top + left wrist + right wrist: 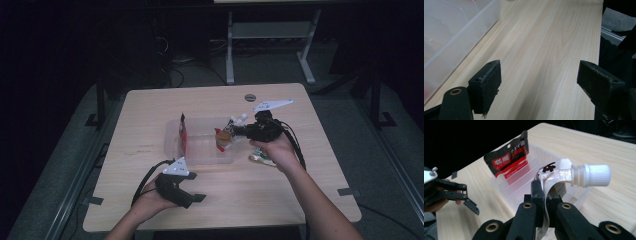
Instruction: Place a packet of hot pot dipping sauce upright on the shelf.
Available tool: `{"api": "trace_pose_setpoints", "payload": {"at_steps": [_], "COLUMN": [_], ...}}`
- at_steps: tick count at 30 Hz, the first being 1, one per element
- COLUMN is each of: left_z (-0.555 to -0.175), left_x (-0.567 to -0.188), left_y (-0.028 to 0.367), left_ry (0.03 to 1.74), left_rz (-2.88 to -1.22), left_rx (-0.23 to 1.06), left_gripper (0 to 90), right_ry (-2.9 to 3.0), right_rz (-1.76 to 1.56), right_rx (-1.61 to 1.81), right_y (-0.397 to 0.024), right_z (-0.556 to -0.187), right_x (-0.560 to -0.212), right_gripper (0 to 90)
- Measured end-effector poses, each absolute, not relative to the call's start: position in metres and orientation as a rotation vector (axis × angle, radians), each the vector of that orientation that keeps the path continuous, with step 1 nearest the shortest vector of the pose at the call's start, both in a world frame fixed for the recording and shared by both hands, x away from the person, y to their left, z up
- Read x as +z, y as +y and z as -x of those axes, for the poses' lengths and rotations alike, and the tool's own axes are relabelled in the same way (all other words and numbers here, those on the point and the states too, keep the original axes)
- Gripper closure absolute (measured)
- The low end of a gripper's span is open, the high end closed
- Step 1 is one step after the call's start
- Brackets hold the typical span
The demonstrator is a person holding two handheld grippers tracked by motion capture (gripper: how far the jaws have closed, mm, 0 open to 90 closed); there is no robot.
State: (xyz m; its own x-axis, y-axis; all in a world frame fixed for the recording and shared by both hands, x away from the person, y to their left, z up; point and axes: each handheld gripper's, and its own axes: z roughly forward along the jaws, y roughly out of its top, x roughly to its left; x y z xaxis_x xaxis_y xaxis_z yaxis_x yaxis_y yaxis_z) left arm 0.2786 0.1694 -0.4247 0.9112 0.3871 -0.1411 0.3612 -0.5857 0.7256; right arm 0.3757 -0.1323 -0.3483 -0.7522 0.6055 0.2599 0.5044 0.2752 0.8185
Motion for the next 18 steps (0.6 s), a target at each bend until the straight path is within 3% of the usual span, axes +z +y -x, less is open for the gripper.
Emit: {"api": "trace_pose_setpoints", "payload": {"at_steps": [18], "left_z": [-0.278], "left_x": [-0.426], "left_y": [0.168], "left_ry": [0.527], "left_rz": [-2.263], "left_rx": [0.03], "left_gripper": [18.7], "right_ry": [2.46], "right_rz": [-1.041], "right_rx": [1.502], "right_y": [-0.118], "right_z": [-0.384], "right_x": [-0.355], "right_gripper": [88.2]}}
